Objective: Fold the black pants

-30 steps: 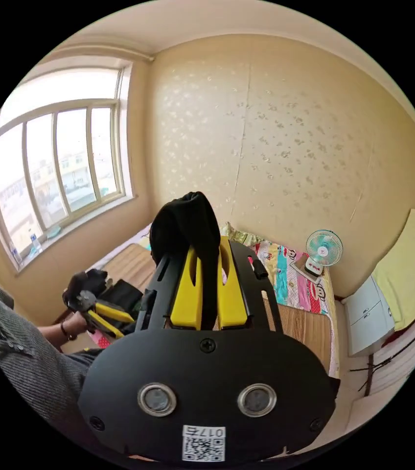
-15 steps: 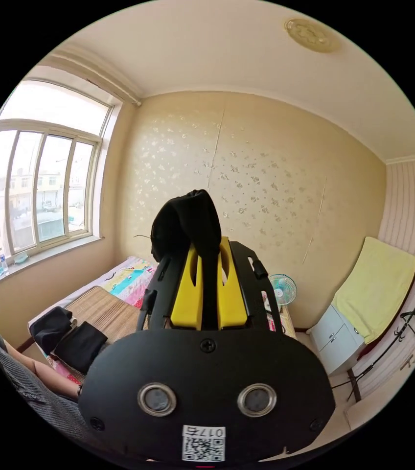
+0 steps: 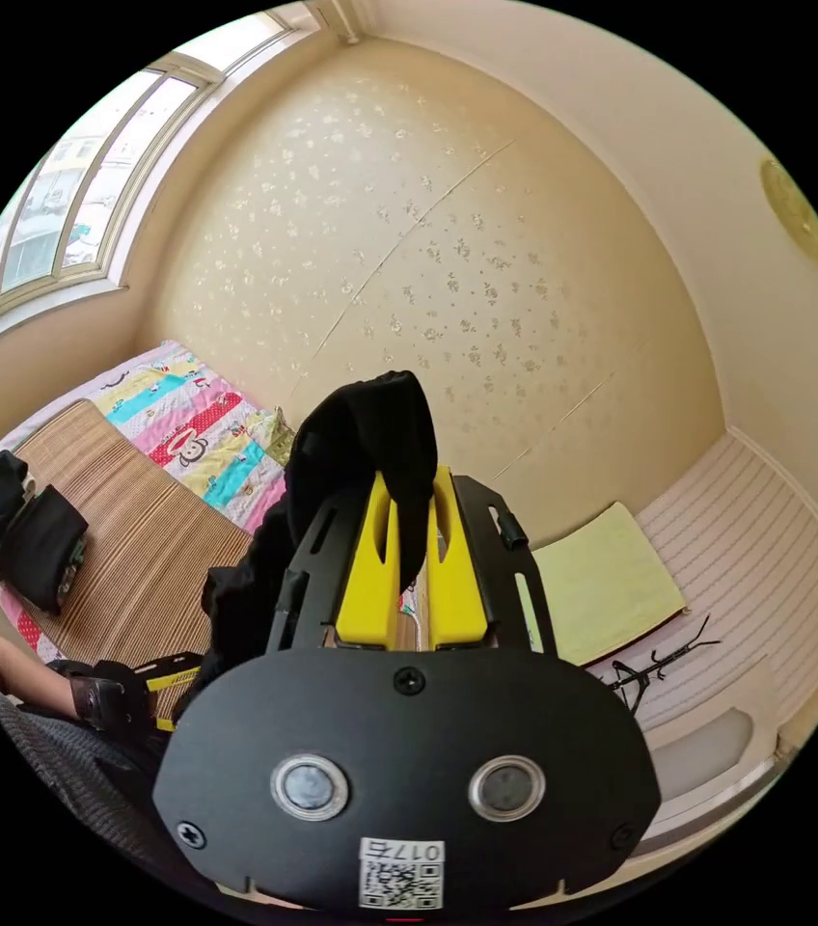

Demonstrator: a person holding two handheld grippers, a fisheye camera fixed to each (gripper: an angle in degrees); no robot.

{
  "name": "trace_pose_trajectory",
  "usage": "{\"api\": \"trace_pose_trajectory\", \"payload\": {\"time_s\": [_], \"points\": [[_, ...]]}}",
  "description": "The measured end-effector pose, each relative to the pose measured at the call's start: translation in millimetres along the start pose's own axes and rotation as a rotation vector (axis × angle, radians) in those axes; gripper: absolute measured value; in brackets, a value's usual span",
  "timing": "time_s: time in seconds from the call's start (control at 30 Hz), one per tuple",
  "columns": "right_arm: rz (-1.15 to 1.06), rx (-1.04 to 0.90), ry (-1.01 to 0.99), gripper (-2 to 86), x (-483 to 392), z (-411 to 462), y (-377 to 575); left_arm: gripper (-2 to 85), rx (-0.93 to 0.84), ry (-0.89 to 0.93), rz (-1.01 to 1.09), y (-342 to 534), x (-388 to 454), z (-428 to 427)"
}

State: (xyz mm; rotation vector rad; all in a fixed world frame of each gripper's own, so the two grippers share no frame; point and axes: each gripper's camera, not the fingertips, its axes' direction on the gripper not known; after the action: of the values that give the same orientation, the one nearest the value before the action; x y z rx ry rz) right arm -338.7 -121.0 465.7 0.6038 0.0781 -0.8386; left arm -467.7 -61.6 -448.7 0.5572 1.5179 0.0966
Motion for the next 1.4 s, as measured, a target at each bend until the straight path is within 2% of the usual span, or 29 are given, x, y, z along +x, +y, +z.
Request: {"api": "trace_pose_trajectory", "payload": {"time_s": [0.03,0.1,0.17,0.3,0.4,0.57,0.67,0.73,0.83,0.9,0.97,1.0,1.03,1.07,1.13,1.2,1.23,1.4], "points": [[0.001,0.004,-0.013,5.2,5,-3,-1,17.0,0.012,-0.002,-0.013,-1,0,-1],[0.015,0.007,-0.026,5.0,20,-6,1,8.7,0.159,-0.039,-0.090,4,-15,-28],[0.064,0.011,-0.038,4.8,55,-6,15,4.5,0.282,-0.012,-0.128,10,-37,-57],[0.167,0.040,-0.169,4.5,132,-6,59,4.1,0.490,0.007,-0.285,8,-102,-130],[0.202,0.129,-0.376,4.5,191,-13,112,3.9,0.562,-0.041,-0.262,-16,-133,-175],[0.204,0.281,-0.714,4.7,270,-32,203,4.0,0.603,-0.097,-0.216,-59,-160,-203],[0.245,0.357,-0.832,4.9,318,-38,238,4.0,0.684,-0.067,-0.174,-83,-174,-211],[0.279,0.355,-0.838,5.0,343,-31,241,4.0,0.684,-0.055,-0.173,-109,-193,-206],[0.306,0.207,-0.784,5.2,379,24,207,4.2,0.562,-0.122,-0.216,-177,-254,-173],[0.376,0.120,-0.761,5.8,400,90,175,4.9,0.416,-0.175,-0.288,-240,-338,-119],[0.503,0.086,-0.719,7.9,415,198,140,6.6,0.307,-0.197,-0.417,-275,-418,-68],[0.541,0.057,-0.708,8.6,416,226,136,8.2,0.231,-0.211,-0.504,-284,-469,-38],[0.605,-0.028,-0.707,10.2,417,277,137,9.0,0.190,-0.217,-0.554,-284,-492,-23],[0.641,-0.106,-0.754,11.3,413,319,149,10.2,0.102,-0.183,-0.636,-277,-533,6],[0.643,-0.159,-0.863,11.6,399,364,184,11.0,-0.058,-0.121,-0.646,-255,-573,53],[0.613,-0.237,-0.919,10.7,375,398,232,11.0,-0.279,-0.198,-0.616,-200,-600,109],[0.576,-0.317,-0.924,10.0,354,420,271,11.0,-0.330,-0.214,-0.614,-181,-604,123],[0.456,-0.779,-1.057,9.1,245,506,488,10.1,-0.905,-0.031,-0.739,28,-620,261]]}}
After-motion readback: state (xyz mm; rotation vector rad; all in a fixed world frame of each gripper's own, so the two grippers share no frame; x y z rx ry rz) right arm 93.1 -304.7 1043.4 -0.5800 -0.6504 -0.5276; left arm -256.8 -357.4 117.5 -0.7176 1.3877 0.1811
